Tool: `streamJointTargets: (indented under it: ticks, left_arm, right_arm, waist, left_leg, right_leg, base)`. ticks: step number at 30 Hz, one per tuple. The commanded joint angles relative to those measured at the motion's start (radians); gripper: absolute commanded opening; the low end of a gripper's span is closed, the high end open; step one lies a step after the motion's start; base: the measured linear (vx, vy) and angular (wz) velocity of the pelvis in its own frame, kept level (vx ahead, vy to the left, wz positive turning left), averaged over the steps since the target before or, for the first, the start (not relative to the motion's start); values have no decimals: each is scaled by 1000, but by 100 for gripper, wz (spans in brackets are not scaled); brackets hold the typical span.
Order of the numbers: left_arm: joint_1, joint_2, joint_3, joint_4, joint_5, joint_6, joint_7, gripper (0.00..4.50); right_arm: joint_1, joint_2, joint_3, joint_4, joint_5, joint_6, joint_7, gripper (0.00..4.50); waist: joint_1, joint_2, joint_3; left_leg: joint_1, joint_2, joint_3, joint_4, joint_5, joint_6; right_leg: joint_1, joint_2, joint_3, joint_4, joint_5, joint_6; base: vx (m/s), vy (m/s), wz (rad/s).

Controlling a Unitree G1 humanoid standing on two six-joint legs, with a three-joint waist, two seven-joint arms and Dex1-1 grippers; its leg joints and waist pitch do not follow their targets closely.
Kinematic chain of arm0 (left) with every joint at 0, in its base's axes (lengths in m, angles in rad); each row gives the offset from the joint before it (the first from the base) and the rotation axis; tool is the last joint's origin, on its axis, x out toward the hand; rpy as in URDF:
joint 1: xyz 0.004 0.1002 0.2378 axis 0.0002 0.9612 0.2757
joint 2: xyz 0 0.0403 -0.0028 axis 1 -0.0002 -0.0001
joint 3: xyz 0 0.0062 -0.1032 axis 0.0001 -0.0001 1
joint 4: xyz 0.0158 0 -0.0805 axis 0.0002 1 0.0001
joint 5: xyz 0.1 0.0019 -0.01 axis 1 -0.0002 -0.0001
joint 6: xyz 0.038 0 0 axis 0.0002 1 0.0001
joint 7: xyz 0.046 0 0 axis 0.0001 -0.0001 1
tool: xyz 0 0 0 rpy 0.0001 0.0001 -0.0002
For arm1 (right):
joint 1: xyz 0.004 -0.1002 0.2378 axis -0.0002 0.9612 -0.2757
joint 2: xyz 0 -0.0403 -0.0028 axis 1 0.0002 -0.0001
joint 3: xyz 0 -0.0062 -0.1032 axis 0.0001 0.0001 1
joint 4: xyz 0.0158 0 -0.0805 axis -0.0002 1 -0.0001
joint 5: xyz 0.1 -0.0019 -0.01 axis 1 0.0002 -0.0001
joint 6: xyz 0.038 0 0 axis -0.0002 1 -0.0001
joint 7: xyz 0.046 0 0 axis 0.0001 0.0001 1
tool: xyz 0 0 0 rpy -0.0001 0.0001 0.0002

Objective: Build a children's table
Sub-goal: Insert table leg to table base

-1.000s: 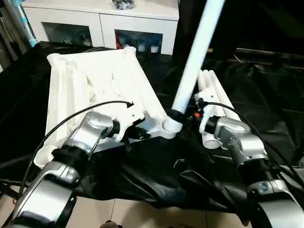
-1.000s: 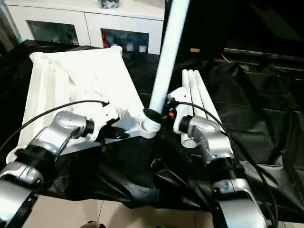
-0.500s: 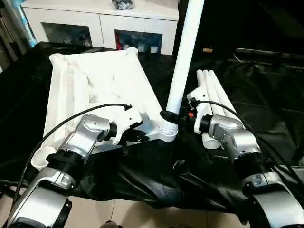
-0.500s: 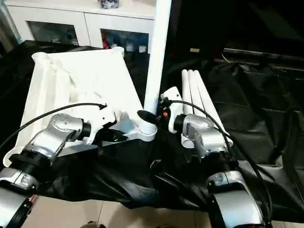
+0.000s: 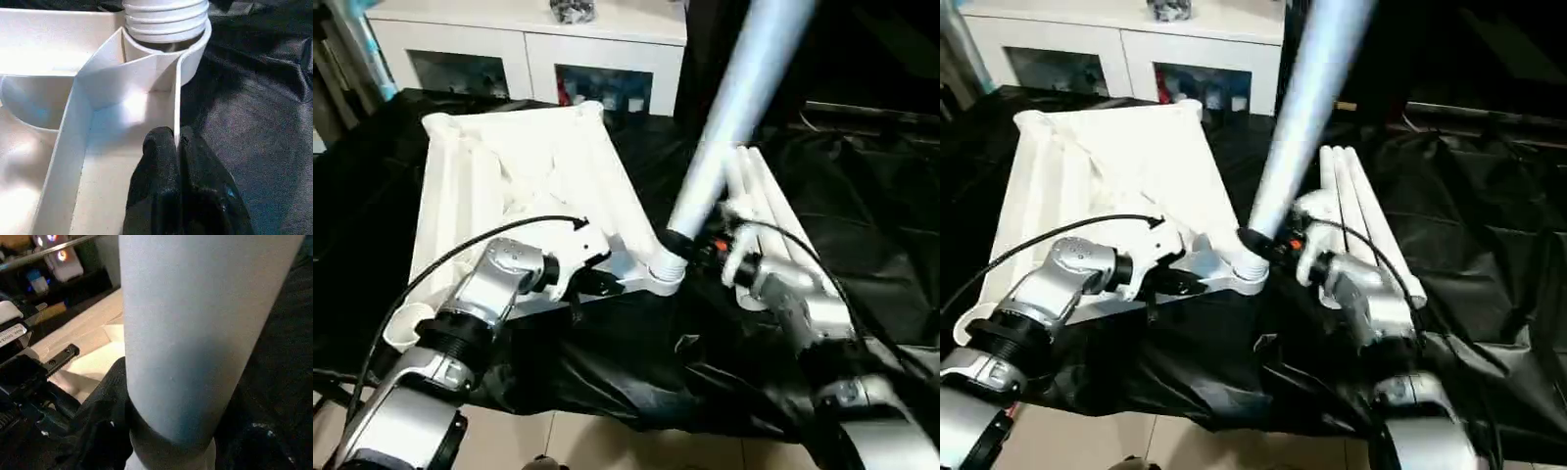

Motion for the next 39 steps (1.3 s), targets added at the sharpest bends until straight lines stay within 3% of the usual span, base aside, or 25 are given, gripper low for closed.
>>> streamJointTargets:
  ticks: [1, 2, 3, 5, 6, 7, 11, 19, 20, 21, 24, 25, 31, 39]
  left_arm:
    - [-6, -4, 38, 7, -33, -3, 8, 0]
    - [-14, -7, 38, 21, -27, -9, 20, 0]
    - [-16, -8, 38, 25, -25, -11, 24, 0]
    - [-18, -9, 39, 28, -24, -12, 25, 0]
    - [-19, -11, 39, 31, -23, -12, 25, 0]
    - [-22, -12, 38, 35, -22, -14, 25, 0]
    - [-25, -14, 32, 43, -16, -21, 22, 0]
    - [-22, -9, 10, 52, 2, -47, 4, 0]
    - [-18, -8, 6, 47, 4, -49, 0, 0]
    - [-13, -7, 2, 40, 4, -50, -6, 0]
    - [-4, -6, -3, 26, 4, -53, -13, 0]
    - [0, -4, -5, 17, 3, -58, -19, 0]
    - [26, 7, -18, -29, -6, -70, -57, 0]
    - [47, 15, -33, -67, -9, -72, -83, 0]
  right_arm:
    - [51, -19, -9, 44, -34, 18, -32, 187]
    - [97, -23, 12, 10, -63, -29, -47, 187]
    - [113, -27, 27, -2, -81, -52, -52, 187]
    - [131, -28, 41, -19, -98, -65, -64, 187]
    - [147, -25, 50, -42, -108, -69, -73, 187]
    - [154, -22, 52, -56, -112, -68, -78, 187]
    - [149, -29, 91, -75, -142, -68, -74, 187]
    - [83, -31, 162, -29, -193, -48, -62, 187]
    - [65, -29, 172, -13, -201, -44, -51, 187]
    - [48, -28, 181, 4, -208, -42, -40, 187]
    - [19, -26, 197, 36, -216, -39, -19, 187]
    - [7, -25, 202, 49, -217, -39, -11, 187]
    - [-45, -18, 212, 109, -219, -37, 31, 187]
    - [-70, -22, 241, 151, -238, -37, 95, 187]
  waist:
    - [1, 3, -67]
    - [1, 9, -67]
    - [3, 7, -66]
    - [4, 7, -65]
    - [4, 17, -65]
    - [1, 13, -64]
    - [-4, 14, -60]
    - [-11, 13, -59]
    - [-14, -6, -58]
    - [-14, 2, -56]
    - [-18, 0, -54]
    - [-20, -6, -54]
    - [-31, -10, -56]
    - [-29, -12, -60]
  left_leg:
    - [18, 23, -3, -64, -232, 26]
    - [19, 22, -3, -63, -238, 25]
    - [19, 22, -3, -64, -242, 22]
    - [19, 22, -4, -66, -249, 20]
    - [20, 21, -5, -66, -263, 16]
    - [20, 21, -4, -67, -271, 17]
    - [24, 20, -8, -71, -320, 7]
    - [24, 20, -11, -73, -343, 4]
    - [22, 20, -9, -73, -342, 8]
    - [23, 20, -12, -73, -347, 7]
    - [25, 21, -12, -73, -361, 6]
    - [24, 21, -13, -73, -364, 7]
    - [21, 25, -15, -77, -372, 3]
    - [19, 25, -10, -77, -331, 11]
  right_leg:
    - [49, -74, 44, -76, -208, -216]
    - [47, -74, 44, -80, -219, -212]
    - [47, -74, 44, -81, -233, -205]
    - [46, -74, 43, -83, -254, -195]
    - [45, -73, 43, -84, -277, -189]
    - [44, -72, 43, -88, -287, -185]
    - [41, -74, 42, -96, -370, -167]
    - [39, -74, 42, -98, -389, -168]
    - [39, -73, 42, -100, -398, -165]
    - [37, -76, 42, -98, -429, -160]
    - [33, -78, 41, -104, -463, -149]
    - [33, -78, 41, -104, -474, -145]
    - [33, -78, 42, -99, -436, -159]
    - [36, -76, 45, -93, -371, -178]
  base:
    - [0, 0, 0]
    - [0, 0, 0]
    - [0, 0, 0]
    - [0, 0, 0]
    - [0, 0, 0]
    - [0, 0, 0]
    - [0, 0, 0]
    - [0, 0, 0]
    - [0, 0, 0]
    - [0, 0, 0]
    - [0, 0, 0]
    - [0, 0, 0]
    - [0, 0, 0]
    - [0, 0, 0]
